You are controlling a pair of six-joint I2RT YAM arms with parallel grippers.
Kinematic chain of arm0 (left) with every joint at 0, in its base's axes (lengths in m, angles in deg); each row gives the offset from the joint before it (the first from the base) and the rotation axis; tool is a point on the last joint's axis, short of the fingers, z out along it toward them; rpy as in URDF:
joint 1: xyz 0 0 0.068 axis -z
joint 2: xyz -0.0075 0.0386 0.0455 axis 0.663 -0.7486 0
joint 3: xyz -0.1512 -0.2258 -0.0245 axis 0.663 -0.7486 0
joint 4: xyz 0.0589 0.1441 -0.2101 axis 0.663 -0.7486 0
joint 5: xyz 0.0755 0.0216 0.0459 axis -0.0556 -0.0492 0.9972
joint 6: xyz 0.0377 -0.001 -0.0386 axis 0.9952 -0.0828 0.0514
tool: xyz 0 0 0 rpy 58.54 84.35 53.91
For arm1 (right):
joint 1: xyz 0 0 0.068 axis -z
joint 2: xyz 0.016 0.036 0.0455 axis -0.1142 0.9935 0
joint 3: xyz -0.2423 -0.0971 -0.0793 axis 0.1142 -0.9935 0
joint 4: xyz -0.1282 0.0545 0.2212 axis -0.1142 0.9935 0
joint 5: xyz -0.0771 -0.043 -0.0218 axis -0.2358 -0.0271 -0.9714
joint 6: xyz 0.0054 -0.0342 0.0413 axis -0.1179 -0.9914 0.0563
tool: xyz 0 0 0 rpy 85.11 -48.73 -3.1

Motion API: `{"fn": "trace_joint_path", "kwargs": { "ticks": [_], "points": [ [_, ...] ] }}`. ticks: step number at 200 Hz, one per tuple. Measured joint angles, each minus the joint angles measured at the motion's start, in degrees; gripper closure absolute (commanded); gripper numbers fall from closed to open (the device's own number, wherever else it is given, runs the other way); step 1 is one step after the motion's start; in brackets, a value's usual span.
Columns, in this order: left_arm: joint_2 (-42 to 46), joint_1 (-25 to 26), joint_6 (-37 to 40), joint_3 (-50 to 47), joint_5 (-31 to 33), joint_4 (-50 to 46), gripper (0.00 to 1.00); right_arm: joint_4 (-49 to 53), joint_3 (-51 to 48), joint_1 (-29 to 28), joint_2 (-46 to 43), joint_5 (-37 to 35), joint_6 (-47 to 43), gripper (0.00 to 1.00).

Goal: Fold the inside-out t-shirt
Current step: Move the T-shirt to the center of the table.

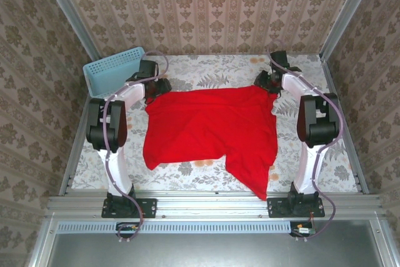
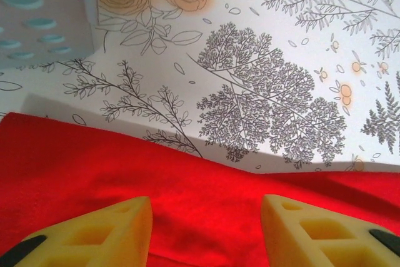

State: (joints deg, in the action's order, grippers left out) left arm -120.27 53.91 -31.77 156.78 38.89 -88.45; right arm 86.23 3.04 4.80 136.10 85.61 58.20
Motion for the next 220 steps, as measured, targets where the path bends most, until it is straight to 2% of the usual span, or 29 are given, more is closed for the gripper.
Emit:
{"fn": "trace_joint_path", "kwargs": {
  "ticks": [40,90,123,182,220],
  "points": [
    [-2.8,-1.3,-0.5,-1.3,-0.4,1.0,0.52,1.6,4.4,1.5,8.3,-0.5,1.8,0.62],
    [-3.8,-2.4,-1.3,-2.3,-1.0,3.3,0.52,4.3,8.1,7.6,10.3,-1.7,5.6,0.67],
    [-4.9,-1.7,-1.5,-0.9,-1.3,3.6,0.51,6.2,10.4,9.0,11.2,-2.0,6.3,0.68],
    [-11.8,0.2,-1.5,10.1,-1.5,1.6,0.47,12.0,25.2,11.0,19.6,-2.7,6.3,0.70],
    [-15.3,0.3,-0.8,19.2,-2.1,-4.8,0.40,17.1,36.5,13.4,24.7,-2.9,4.2,0.61]
  ]
}}
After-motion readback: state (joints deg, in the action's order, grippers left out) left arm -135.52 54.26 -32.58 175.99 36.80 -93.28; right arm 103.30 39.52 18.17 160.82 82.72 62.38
